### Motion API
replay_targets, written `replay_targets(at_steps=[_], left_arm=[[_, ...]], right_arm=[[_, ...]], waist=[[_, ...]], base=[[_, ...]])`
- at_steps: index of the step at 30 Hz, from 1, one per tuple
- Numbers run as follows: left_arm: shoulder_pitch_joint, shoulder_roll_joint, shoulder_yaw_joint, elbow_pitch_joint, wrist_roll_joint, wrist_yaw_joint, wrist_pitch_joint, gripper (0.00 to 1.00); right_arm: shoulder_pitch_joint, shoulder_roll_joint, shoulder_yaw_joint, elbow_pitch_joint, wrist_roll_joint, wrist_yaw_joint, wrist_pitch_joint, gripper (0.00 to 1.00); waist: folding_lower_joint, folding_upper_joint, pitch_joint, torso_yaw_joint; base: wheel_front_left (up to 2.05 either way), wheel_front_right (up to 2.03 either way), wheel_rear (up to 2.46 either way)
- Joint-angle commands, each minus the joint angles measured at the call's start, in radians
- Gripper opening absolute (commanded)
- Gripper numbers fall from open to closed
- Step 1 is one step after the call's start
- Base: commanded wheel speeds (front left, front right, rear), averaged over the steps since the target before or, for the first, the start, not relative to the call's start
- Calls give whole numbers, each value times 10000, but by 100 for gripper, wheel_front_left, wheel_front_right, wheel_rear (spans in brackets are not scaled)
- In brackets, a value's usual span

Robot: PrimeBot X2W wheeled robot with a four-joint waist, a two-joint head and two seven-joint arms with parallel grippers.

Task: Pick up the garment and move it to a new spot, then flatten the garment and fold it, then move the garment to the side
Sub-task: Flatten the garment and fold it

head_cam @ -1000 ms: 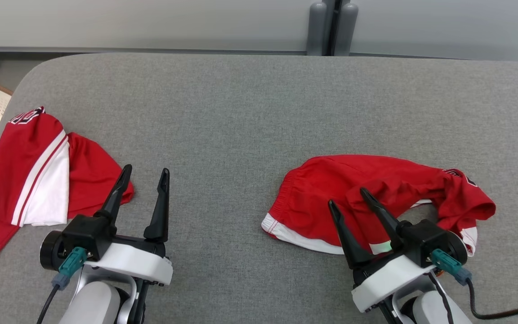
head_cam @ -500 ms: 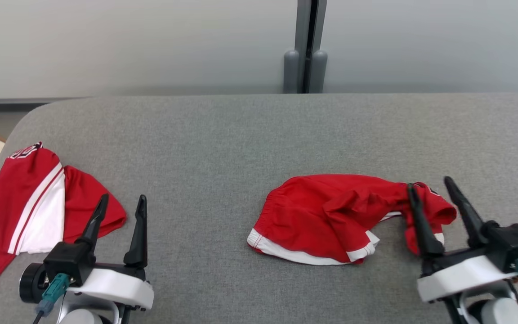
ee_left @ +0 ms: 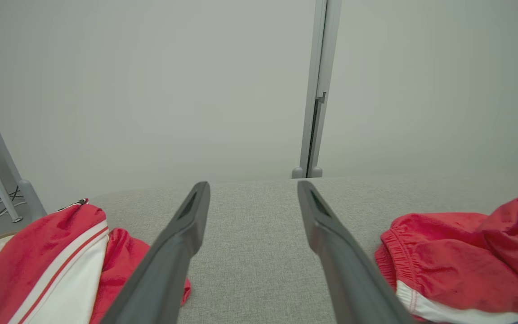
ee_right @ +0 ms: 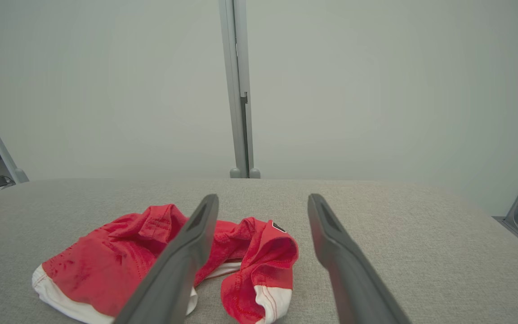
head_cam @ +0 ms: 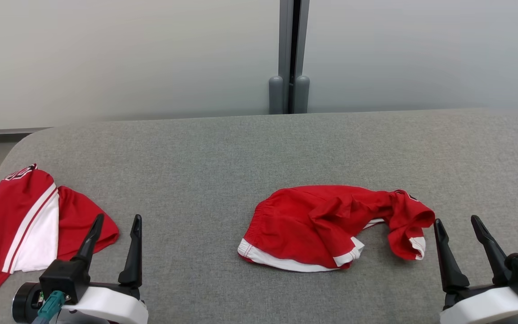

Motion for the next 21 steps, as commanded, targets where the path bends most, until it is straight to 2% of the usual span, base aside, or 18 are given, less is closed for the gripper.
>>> replay_targets(at_steps=[1, 11, 17, 21], left_arm=[[134, 94, 42, -83, -30, 76, 55, 100], [41, 102, -165, -330, -46, 64, 272, 100], [-765, -185, -994, -97, 85, -531, 751, 100], [-1389, -667, -1777, 622, 17, -1101, 1248, 100]], right_arm=[[65, -3, 7, -90, -11, -3, 26, 100], [-46, 78, 81, -175, -156, -3, 91, 100], [-357, 70, 270, -147, -149, -3, 93, 100], [-602, 73, 379, -51, -168, -3, 81, 100]], waist=[[0, -1, 13, -23], [0, -1, 73, 21], [0, -1, 523, -115], [0, -1, 968, -351]], base=[[0, 0, 0], [0, 0, 0], [0, 0, 0], [0, 0, 0]])
